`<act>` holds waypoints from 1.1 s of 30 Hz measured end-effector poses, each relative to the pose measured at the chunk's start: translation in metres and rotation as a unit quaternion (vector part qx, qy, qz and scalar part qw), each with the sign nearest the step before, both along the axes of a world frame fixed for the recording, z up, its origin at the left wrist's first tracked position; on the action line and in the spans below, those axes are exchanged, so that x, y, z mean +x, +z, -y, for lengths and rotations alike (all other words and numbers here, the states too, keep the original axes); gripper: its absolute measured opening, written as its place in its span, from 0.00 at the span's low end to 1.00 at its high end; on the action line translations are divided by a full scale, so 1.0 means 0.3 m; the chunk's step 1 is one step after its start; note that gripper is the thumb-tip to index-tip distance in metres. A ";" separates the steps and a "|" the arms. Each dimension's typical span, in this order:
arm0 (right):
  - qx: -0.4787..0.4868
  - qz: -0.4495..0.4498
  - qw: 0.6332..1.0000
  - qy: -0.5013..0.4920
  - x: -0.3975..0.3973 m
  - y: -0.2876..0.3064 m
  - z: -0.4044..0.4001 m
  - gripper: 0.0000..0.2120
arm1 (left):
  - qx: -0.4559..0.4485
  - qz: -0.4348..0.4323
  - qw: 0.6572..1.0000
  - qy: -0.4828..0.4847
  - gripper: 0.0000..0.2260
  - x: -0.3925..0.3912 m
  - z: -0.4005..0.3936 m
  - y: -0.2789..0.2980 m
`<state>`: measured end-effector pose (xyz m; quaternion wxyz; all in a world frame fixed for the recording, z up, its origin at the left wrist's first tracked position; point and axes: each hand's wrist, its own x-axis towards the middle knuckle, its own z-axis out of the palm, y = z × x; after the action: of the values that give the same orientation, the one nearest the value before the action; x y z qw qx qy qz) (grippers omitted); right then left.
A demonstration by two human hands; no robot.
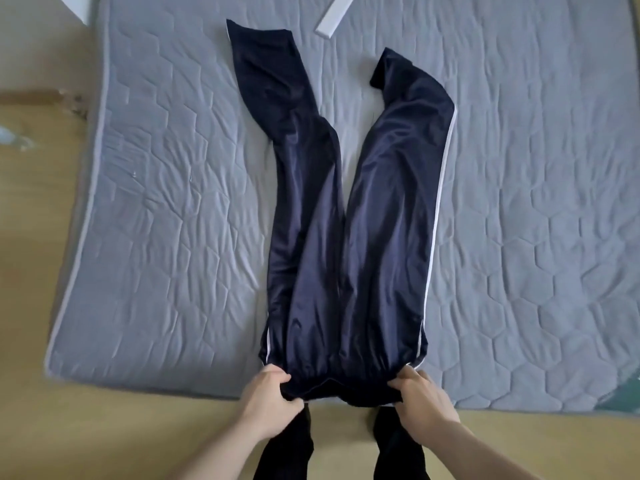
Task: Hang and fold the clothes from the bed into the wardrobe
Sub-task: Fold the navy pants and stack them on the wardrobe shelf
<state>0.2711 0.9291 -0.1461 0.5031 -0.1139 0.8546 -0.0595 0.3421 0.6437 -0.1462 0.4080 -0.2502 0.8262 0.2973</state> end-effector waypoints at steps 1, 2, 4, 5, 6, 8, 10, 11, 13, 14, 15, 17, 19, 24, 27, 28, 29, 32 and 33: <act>0.004 0.008 1.000 -0.001 0.014 -0.029 0.005 0.24 | -0.003 0.007 1.000 0.030 0.24 0.010 -0.013 -0.022; 0.008 0.015 1.000 -0.001 0.026 -0.054 0.008 0.25 | -0.006 0.007 0.998 0.057 0.22 0.017 -0.022 -0.041; 0.015 0.029 0.999 -0.006 0.047 -0.095 0.008 0.25 | -0.030 -0.019 0.994 0.099 0.15 0.025 -0.036 -0.072; 0.018 0.036 0.999 -0.011 0.054 -0.109 0.004 0.26 | -0.053 -0.035 0.991 0.121 0.13 0.025 -0.043 -0.079; 0.019 0.042 0.999 -0.014 0.059 -0.119 0.000 0.26 | -0.079 -0.042 0.984 0.152 0.16 0.025 -0.050 -0.083; 0.017 0.050 0.998 -0.022 0.062 -0.128 -0.010 0.27 | -0.102 -0.021 0.964 0.244 0.27 0.026 -0.063 -0.089; 0.012 0.064 0.997 -0.035 0.052 -0.126 -0.020 0.27 | -0.071 0.027 0.930 0.359 0.31 0.018 -0.074 -0.091; 0.011 0.075 0.996 -0.044 0.044 -0.122 -0.025 0.26 | -0.046 0.049 0.916 0.396 0.27 0.014 -0.081 -0.092; 0.007 0.094 0.993 -0.066 0.021 -0.106 -0.037 0.24 | -0.021 0.051 0.921 0.385 0.17 0.009 -0.099 -0.079; 0.004 0.098 0.991 -0.087 0.009 -0.096 -0.044 0.22 | -0.029 0.030 0.936 0.350 0.16 0.006 -0.110 -0.070; 0.001 0.097 0.988 -0.119 -0.006 -0.086 -0.049 0.20 | -0.046 0.003 0.953 0.301 0.20 0.001 -0.126 -0.061; -0.010 0.087 0.973 -0.212 -0.038 -0.062 -0.064 0.16 | -0.063 -0.068 0.971 0.220 0.33 -0.014 -0.172 -0.029; -0.027 0.073 0.949 -0.305 -0.069 -0.041 -0.088 0.11 | -0.032 -0.141 0.973 0.177 0.39 -0.039 -0.230 0.014; -0.053 0.048 0.906 -0.417 -0.143 -0.003 -0.174 0.11 | 0.087 -0.228 0.968 0.051 0.36 -0.132 -0.389 0.101; -0.059 0.041 0.872 -0.484 -0.182 -0.007 -0.229 0.12 | 0.150 -0.237 0.960 -0.019 0.34 -0.182 -0.497 0.111; -0.054 0.042 0.855 -0.513 -0.195 -0.011 -0.251 0.11 | 0.167 -0.231 0.958 -0.040 0.33 -0.194 -0.533 0.104; -0.046 0.043 0.839 -0.540 -0.208 -0.016 -0.274 0.12 | 0.181 -0.220 0.956 -0.066 0.33 -0.203 -0.566 0.093; -0.029 0.040 0.813 -0.581 -0.237 -0.043 -0.337 0.12 | 0.199 -0.166 0.953 -0.156 0.32 -0.209 -0.632 0.031; -0.028 0.038 0.814 -0.579 -0.245 -0.054 -0.348 0.12 | 0.201 -0.135 0.953 -0.183 0.32 -0.208 -0.641 0.001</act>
<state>0.1977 1.0335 -0.1624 0.4042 0.3909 0.7406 -0.3678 0.2796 0.8361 -0.1459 0.3816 0.0346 0.8285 0.4083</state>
